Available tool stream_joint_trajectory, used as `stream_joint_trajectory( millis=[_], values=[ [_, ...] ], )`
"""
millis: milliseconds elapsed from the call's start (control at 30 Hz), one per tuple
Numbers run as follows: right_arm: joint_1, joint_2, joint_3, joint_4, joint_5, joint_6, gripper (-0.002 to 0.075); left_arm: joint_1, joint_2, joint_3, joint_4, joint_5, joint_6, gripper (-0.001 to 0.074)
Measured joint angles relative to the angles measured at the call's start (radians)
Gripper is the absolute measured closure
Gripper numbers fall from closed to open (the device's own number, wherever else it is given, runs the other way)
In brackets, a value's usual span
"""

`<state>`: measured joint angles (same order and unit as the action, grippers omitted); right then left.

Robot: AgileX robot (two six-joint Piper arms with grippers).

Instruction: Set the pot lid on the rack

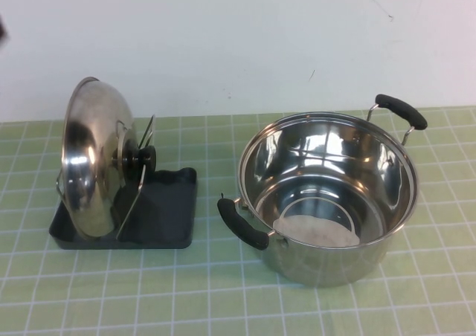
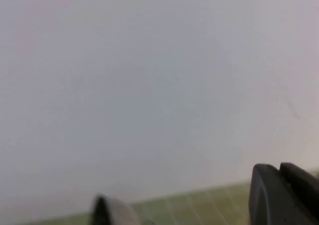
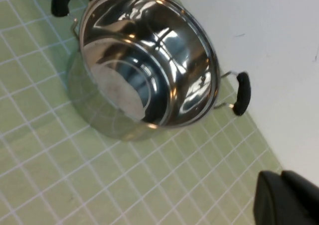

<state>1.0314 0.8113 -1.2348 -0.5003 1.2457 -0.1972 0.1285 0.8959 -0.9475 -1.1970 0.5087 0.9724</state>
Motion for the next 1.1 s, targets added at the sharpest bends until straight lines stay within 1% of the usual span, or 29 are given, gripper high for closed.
stream_joint_trajectory(
  millis=[133,233,300,367,433,567,633,733,867,967,1100],
  values=[
    [0.000,-0.128,0.162,0.064,-0.030,0.017,0.0727,0.000,-0.006,0.000,0.087,0.320,-0.102,0.0734],
    [0.000,-0.233,0.322,0.136,-0.167,0.029,0.0727,0.000,-0.006,0.000,0.157,0.470,-0.132,0.0734],
    [0.000,-0.286,0.443,0.167,-0.280,0.053,0.0727,0.000,-0.011,0.000,0.207,0.504,-0.148,0.0734],
    [0.000,-0.332,0.547,0.174,-0.364,0.090,0.0727,0.000,-0.031,0.000,0.302,0.479,-0.202,0.0734],
    [0.000,-0.371,0.646,0.174,-0.428,0.122,0.0727,0.000,-0.056,0.004,0.453,0.414,-0.321,0.0734],
    [0.000,-0.409,0.770,0.174,-0.489,0.142,0.0727,0.002,-0.082,0.036,0.877,0.325,-0.690,0.0734],
    [0.000,-0.414,0.811,0.176,-0.502,0.146,0.0727,0.002,-0.096,0.066,0.984,0.283,-0.782,0.0734],
    [0.000,-0.415,0.839,0.186,-0.521,0.149,0.0727,-0.015,-0.154,0.151,1.030,0.169,-0.826,0.0734],
    [0.000,-0.416,0.843,0.189,-0.538,0.149,0.0727,-0.093,-0.295,0.348,1.049,0.008,-0.810,0.0734],
    [0.000,-0.416,0.844,0.189,-0.541,0.151,0.0727,-0.144,-0.419,0.476,1.050,-0.077,-0.801,0.0735],
    [0.000,-0.416,0.844,0.189,-0.521,0.153,0.0727,-0.167,-0.551,0.582,1.009,-0.130,-0.802,0.0736]
  ],
)
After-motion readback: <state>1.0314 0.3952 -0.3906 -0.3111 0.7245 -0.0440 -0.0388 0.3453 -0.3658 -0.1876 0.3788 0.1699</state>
